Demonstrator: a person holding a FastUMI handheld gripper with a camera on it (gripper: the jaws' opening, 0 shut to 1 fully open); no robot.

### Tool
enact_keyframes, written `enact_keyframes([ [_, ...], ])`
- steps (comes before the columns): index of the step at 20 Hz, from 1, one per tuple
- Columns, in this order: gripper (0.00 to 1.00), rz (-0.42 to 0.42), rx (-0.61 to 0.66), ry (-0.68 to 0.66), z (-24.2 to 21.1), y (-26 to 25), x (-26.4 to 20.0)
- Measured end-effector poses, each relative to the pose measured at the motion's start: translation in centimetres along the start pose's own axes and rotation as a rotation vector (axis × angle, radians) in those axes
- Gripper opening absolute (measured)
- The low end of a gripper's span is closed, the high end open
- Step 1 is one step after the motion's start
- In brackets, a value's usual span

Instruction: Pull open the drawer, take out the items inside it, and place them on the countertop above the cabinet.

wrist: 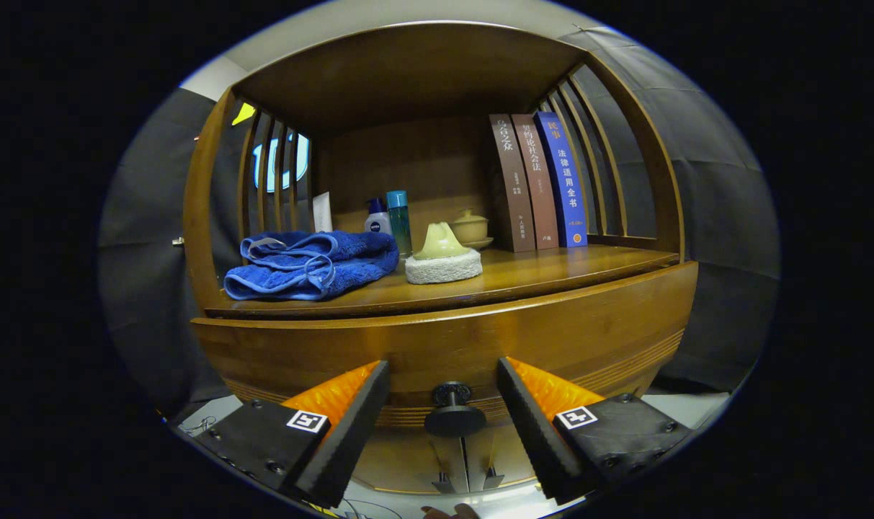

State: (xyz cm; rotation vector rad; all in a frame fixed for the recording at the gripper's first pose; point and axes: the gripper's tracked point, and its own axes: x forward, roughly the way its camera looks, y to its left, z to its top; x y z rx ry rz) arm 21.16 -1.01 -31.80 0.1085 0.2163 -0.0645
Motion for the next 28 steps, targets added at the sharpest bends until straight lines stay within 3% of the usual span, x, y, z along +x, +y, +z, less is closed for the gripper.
enact_keyframes([
  [4,0.99,0.007,0.022,-0.003,0.0,0.1,0.7],
  [8,0.99,0.060,0.044,0.140,-3.7,0.9,-0.1],
  [12,0.99,0.054,0.026,0.084,-1.2,0.4,-3.6],
  [20,0.99,0.119,-0.015,-0.041,11.2,3.1,-10.4],
  [23,0.99,0.130,-0.075,-0.083,15.5,4.1,-13.0],
  [28,0.99,0.121,-0.065,-0.155,21.5,4.8,-17.2],
])
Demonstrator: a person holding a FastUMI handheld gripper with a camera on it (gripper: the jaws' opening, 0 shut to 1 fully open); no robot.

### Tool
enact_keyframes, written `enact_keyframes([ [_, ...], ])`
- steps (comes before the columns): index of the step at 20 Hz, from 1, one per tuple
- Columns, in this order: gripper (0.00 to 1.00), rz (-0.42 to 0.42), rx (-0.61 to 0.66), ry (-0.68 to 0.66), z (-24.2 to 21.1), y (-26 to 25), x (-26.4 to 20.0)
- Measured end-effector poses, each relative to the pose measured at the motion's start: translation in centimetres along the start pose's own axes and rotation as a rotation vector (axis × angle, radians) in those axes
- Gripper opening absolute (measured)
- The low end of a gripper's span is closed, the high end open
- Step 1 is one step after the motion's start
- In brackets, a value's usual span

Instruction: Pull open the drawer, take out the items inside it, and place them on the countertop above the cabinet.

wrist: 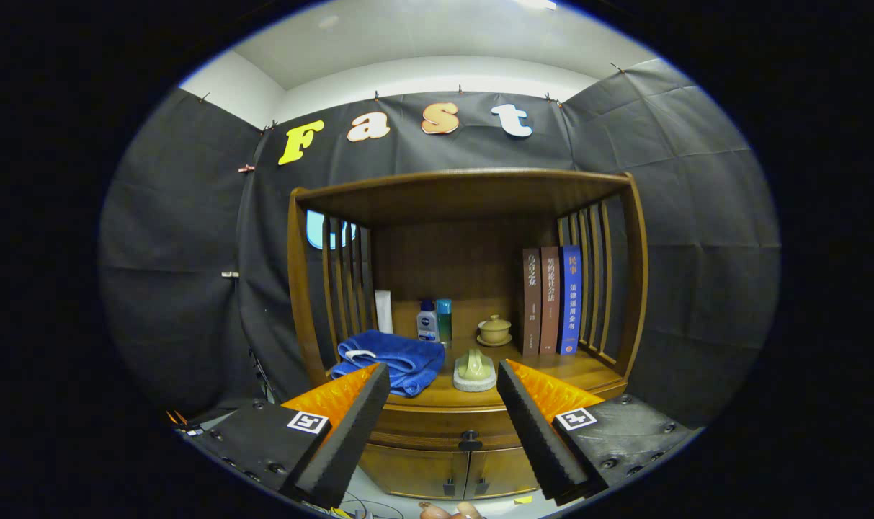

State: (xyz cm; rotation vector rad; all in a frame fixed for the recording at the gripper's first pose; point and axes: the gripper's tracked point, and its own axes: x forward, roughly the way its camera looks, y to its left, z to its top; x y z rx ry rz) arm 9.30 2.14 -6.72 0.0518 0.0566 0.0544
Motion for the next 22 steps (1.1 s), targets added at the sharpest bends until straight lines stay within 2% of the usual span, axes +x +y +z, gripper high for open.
enact_keyframes([
  [6,0.99,0.023,-0.037,-0.026,3.4,1.3,-3.2],
  [22,0.98,0.006,-0.070,-0.046,5.1,1.7,-5.6],
])
